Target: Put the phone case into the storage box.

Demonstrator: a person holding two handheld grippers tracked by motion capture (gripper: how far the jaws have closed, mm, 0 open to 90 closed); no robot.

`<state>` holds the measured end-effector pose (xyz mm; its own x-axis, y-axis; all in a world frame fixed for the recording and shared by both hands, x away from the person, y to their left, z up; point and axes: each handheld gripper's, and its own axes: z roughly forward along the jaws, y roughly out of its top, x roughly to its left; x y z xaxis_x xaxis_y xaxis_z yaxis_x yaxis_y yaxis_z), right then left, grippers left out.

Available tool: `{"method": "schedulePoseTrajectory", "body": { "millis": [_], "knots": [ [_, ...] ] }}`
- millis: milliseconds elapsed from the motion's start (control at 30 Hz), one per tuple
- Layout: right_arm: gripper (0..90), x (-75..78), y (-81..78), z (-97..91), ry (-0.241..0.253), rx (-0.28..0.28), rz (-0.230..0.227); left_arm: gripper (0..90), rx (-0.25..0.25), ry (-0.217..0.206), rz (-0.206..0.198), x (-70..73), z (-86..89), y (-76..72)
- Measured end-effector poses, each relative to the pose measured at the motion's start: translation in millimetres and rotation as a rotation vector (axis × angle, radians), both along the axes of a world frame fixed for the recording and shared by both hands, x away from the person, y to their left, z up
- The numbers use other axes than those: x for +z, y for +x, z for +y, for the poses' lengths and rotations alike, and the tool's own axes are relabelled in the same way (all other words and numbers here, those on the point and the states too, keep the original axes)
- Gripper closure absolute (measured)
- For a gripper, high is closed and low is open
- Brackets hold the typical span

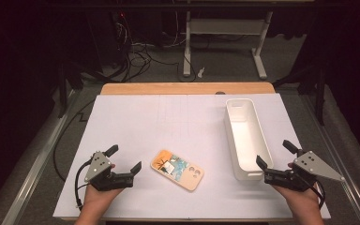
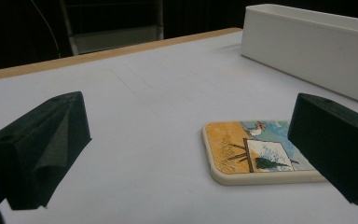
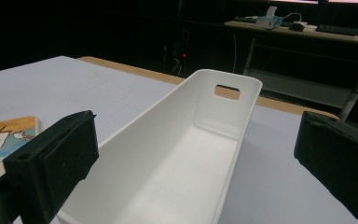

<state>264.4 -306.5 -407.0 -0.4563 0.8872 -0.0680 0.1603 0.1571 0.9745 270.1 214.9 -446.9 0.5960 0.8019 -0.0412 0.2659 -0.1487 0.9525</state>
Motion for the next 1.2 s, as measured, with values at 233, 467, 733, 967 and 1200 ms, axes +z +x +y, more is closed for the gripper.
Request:
{"method": "schedulePoseTrajectory", "body": {
  "millis": [233, 467, 733, 967, 1200],
  "knots": [
    [0.0, 0.1, 0.9, 0.3, 0.002, 0.001, -0.001, 0.2, 0.004, 0.003, -0.002, -0.2, 1.8, -0.8],
    [0.0, 0.0, 1.0, 0.8, 0.002, 0.004, -0.001, 0.2, 0.001, 0.002, 0.001, -0.4, 1.9, -0.6],
    [0.0, 0.6, 0.6, -0.4, 0.005, 0.001, -0.003, 0.2, 0.000, -0.003, 0.006, -0.3, 2.1, 0.0],
    [0.0, 1.0, 0.3, 0.5, 0.002, 0.003, -0.004, 0.2, 0.008, -0.023, 0.015, -0.5, 3.3, 0.4],
    [0.0, 0.9, 0.5, 1.1, 0.003, 0.005, -0.002, 0.3, 0.006, -0.022, 0.035, -0.2, 3.5, 1.2]
  ]
}}
